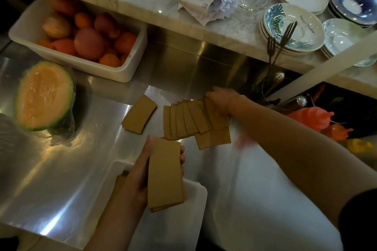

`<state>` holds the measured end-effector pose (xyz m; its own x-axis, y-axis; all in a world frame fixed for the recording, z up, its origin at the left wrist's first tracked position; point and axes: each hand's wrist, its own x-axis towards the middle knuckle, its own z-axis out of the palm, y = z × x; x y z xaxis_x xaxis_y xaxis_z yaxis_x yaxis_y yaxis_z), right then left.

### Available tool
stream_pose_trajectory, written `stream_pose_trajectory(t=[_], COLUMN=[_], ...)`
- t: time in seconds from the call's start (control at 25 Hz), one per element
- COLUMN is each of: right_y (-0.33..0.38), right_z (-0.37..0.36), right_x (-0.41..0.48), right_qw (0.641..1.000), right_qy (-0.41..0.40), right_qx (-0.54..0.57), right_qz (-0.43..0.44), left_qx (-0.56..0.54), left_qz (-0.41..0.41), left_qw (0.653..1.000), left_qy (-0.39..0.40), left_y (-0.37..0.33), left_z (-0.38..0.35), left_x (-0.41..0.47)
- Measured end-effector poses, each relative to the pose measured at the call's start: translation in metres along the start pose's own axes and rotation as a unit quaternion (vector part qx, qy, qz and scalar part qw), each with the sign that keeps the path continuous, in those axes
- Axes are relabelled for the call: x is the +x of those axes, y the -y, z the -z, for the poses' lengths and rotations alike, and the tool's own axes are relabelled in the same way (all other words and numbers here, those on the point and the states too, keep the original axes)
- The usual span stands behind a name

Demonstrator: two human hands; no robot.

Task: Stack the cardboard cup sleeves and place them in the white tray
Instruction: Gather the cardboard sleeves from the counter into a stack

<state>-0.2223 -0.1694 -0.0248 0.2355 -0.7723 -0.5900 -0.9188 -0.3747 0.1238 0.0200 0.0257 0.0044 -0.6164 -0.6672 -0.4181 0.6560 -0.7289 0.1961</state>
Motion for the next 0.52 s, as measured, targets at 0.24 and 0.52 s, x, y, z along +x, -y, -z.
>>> stream_pose_trajectory(t=[0.24, 0.52], right_y=[-0.005, -0.008], right_z=[0.005, 0.022], right_x=[-0.009, -0.007], right_qw=[0.996, 0.978], right_qy=[-0.086, 0.064], right_qx=[-0.02, 0.196], right_qz=[-0.019, 0.009], left_qx=[-0.02, 0.041], left_qz=[-0.019, 0.008], left_qw=[1.0, 0.999], left_qy=[-0.005, -0.004], left_y=[0.001, 0.005], left_z=[-0.004, -0.014], left_x=[-0.002, -0.002])
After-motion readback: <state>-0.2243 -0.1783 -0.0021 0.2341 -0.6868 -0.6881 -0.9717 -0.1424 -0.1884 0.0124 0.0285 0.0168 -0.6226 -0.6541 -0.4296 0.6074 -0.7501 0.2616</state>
